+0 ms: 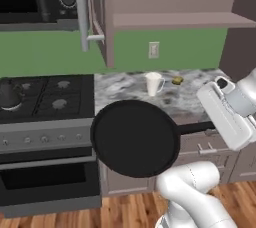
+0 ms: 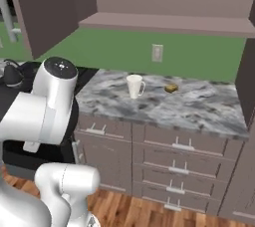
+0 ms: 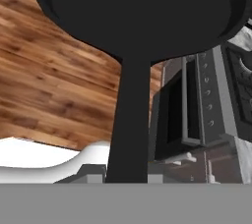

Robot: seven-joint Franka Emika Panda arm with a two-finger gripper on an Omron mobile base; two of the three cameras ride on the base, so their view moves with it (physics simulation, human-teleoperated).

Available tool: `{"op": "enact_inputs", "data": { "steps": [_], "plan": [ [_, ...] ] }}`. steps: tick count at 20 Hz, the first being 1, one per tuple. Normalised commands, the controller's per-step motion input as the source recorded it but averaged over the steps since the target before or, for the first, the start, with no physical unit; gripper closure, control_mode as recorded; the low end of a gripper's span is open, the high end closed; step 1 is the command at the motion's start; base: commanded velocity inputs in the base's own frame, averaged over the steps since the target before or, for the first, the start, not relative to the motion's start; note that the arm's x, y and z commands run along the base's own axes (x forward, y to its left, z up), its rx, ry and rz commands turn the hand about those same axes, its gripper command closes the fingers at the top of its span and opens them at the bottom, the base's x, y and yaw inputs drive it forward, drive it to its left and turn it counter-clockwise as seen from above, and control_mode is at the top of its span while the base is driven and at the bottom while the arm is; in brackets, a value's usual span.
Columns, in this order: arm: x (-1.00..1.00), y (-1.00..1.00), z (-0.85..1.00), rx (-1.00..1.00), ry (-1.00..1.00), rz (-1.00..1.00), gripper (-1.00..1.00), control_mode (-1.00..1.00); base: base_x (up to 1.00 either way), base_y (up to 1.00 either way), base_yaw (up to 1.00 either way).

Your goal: Pick the pan from the cabinet and place it on the stove. Then turn on the stove burner for the pan.

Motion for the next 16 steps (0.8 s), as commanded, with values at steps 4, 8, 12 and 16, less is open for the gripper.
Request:
{"op": "enact_inputs", "data": {
  "steps": [4, 8, 12, 16],
  "plan": [
    [0.0, 0.0, 0.0, 0.0, 0.0, 0.0, 1.0, 1.0, 0.05, 0.81, -0.03],
    [0.0, 0.0, 0.0, 0.0, 0.0, 0.0, 1.0, 1.0, 0.01, 0.8, -0.06],
    [0.0, 0.0, 0.0, 0.0, 0.0, 0.0, 1.0, 1.0, 0.03, 0.77, -0.09],
    [0.0, 0.0, 0.0, 0.0, 0.0, 0.0, 1.0, 1.0, 0.02, 0.76, -0.1]
  ]
}}
